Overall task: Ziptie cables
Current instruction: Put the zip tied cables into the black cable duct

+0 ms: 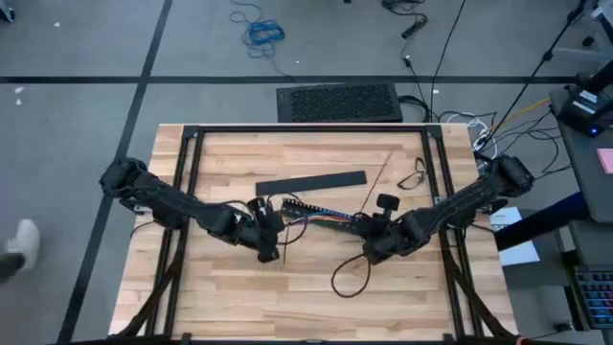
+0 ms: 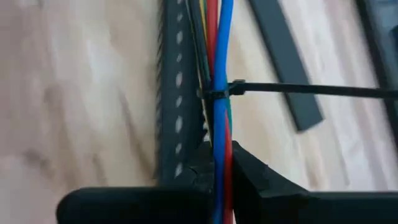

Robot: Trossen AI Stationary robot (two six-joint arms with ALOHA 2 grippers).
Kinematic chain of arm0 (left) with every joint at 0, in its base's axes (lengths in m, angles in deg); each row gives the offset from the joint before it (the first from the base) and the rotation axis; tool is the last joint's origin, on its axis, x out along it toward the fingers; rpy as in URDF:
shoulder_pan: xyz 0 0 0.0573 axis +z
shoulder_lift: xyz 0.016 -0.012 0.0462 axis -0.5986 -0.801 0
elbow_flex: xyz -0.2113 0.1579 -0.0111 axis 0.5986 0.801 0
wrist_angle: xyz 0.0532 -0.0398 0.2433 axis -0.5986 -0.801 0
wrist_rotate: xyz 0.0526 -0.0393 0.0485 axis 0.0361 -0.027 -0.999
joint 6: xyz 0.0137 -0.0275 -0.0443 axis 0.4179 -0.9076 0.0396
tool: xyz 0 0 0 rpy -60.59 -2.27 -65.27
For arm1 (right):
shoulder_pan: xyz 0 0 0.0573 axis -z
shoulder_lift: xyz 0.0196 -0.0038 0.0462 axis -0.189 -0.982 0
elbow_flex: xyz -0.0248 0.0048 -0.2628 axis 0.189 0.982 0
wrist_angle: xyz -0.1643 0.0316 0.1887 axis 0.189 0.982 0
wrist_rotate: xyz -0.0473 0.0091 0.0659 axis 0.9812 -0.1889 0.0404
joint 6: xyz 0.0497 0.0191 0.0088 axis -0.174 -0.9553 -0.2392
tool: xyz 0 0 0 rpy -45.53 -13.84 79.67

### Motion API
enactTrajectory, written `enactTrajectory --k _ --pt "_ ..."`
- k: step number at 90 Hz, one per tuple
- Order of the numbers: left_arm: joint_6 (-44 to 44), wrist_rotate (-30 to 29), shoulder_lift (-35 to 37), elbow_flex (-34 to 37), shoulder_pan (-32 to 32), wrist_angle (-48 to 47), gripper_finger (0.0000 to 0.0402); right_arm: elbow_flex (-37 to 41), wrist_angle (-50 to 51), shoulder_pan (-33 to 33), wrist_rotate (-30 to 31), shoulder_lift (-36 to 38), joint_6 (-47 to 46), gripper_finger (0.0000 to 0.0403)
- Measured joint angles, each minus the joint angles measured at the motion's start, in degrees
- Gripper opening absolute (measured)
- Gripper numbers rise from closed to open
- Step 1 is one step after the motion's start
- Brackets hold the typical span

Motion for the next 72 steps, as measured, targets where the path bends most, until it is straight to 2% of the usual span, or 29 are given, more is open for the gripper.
enactTrajectory --k 11,41,52,72 --pt "4.49 1.57 0.03 -0.12 4.25 0.10 0.0040 -0.04 0.50 -0.02 -4.69 -0.14 -0.59 0.0012" --pt "19.55 8.29 -0.26 -0.07 16.15 1.70 0.0039 4.51 -5.42 3.58 -8.10 -0.42 2.48 0.0012" --pt "22.65 10.27 -3.49 -0.07 18.20 3.55 0.0039 5.90 -6.02 4.49 -9.83 -0.42 2.86 0.0012" --pt "26.06 9.24 -12.77 -0.12 18.89 8.96 0.0039 6.74 -6.37 4.78 -11.72 -0.52 3.71 0.0012"
